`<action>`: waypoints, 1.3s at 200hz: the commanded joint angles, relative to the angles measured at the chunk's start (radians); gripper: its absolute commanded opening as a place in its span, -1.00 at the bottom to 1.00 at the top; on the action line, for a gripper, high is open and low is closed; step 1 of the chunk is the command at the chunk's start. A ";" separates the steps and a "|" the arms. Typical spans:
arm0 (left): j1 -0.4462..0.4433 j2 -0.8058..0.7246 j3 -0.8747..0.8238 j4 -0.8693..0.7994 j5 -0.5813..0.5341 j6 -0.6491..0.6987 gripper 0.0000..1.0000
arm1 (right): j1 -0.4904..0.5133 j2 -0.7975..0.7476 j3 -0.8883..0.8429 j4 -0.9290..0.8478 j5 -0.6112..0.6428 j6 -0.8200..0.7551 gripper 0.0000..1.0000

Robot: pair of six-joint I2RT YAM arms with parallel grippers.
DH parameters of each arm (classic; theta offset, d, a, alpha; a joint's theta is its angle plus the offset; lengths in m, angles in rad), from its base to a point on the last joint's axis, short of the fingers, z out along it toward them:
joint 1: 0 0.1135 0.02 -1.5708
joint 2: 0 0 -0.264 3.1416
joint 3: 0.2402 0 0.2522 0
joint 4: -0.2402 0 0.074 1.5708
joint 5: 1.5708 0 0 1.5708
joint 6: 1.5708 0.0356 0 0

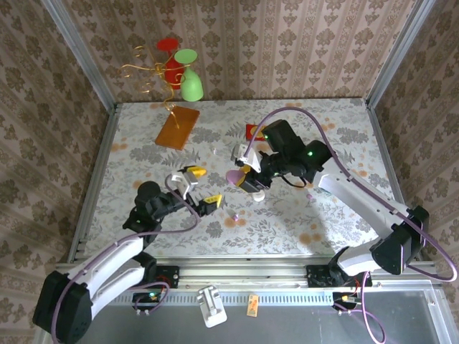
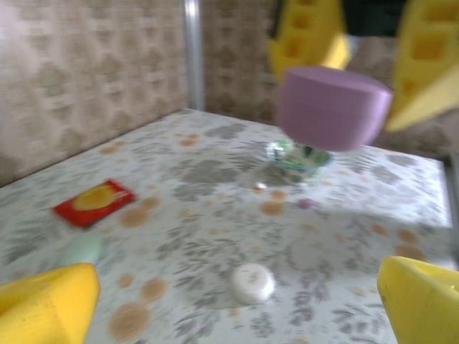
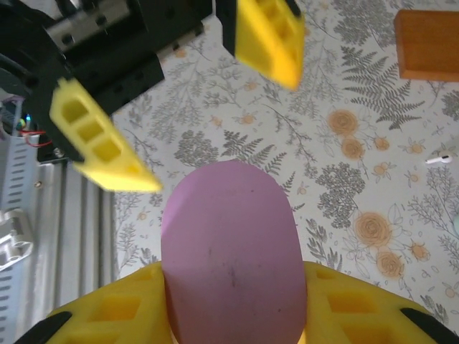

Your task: Insert wireless bluetooth earbuds into charging case

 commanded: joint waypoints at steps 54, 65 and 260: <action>-0.052 0.146 0.154 0.159 0.309 -0.039 0.76 | 0.021 -0.041 0.061 -0.067 -0.162 -0.057 -0.51; -0.054 0.156 0.156 0.179 0.321 -0.064 0.72 | 0.020 -0.037 0.062 -0.072 -0.163 -0.067 -0.52; -0.067 0.216 0.192 0.243 0.365 -0.110 0.38 | 0.019 0.001 0.060 -0.034 -0.204 -0.075 -0.58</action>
